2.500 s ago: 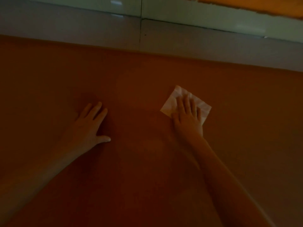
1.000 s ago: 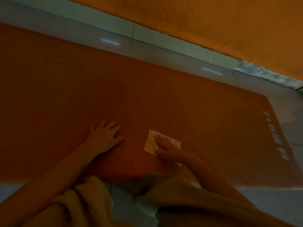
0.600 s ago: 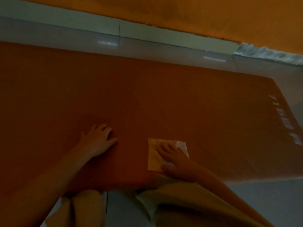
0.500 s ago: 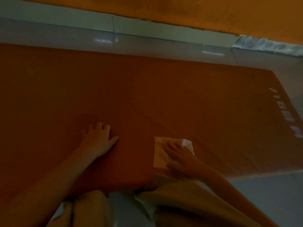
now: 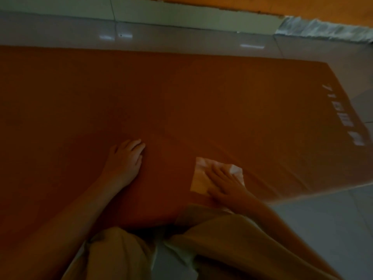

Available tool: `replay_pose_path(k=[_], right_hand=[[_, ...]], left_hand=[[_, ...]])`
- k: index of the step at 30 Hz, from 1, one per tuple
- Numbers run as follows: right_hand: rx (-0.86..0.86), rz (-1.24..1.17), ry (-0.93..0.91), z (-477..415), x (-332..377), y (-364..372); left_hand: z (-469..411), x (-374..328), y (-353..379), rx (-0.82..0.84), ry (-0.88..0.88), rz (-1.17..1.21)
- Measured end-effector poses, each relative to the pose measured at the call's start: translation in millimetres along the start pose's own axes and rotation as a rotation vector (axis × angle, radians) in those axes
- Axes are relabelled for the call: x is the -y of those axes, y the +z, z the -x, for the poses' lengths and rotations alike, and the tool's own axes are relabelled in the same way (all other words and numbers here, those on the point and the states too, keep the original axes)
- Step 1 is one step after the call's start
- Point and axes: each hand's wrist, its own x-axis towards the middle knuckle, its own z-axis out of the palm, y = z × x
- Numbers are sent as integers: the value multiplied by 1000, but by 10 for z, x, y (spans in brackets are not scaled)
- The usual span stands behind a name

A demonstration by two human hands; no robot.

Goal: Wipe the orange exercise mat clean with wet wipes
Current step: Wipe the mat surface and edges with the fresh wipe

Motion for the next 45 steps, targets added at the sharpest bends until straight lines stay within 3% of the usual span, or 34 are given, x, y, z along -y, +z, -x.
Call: replay_pose_path(k=[4, 10, 16, 23, 26, 30, 32, 38, 45], right_hand=[[-83, -6, 118, -128, -26, 2], [-19, 38, -156, 102, -34, 124], [-108, 28, 46, -399, -267, -144], [-81, 74, -240, -300, 247, -119], [-66, 52, -180, -286, 87, -156], [-214, 88, 66, -712, -62, -282], [-237, 104, 94, -951, 29, -342], [-139, 107, -274, -811, 244, -212], [-200, 107, 52, -1264, -363, -540]], left_hand=[[-58, -132, -56, 69, -56, -6], [20, -191, 27, 53, -77, -67], [26, -166, 46, 29, 57, -126], [17, -176, 64, 87, 54, -101], [-11, -163, 66, 65, 67, -73], [-31, -137, 71, 55, 94, -61], [-29, -145, 80, 42, 96, -66], [-36, -120, 115, 33, 101, -57], [-105, -161, -17, 106, 104, -64]])
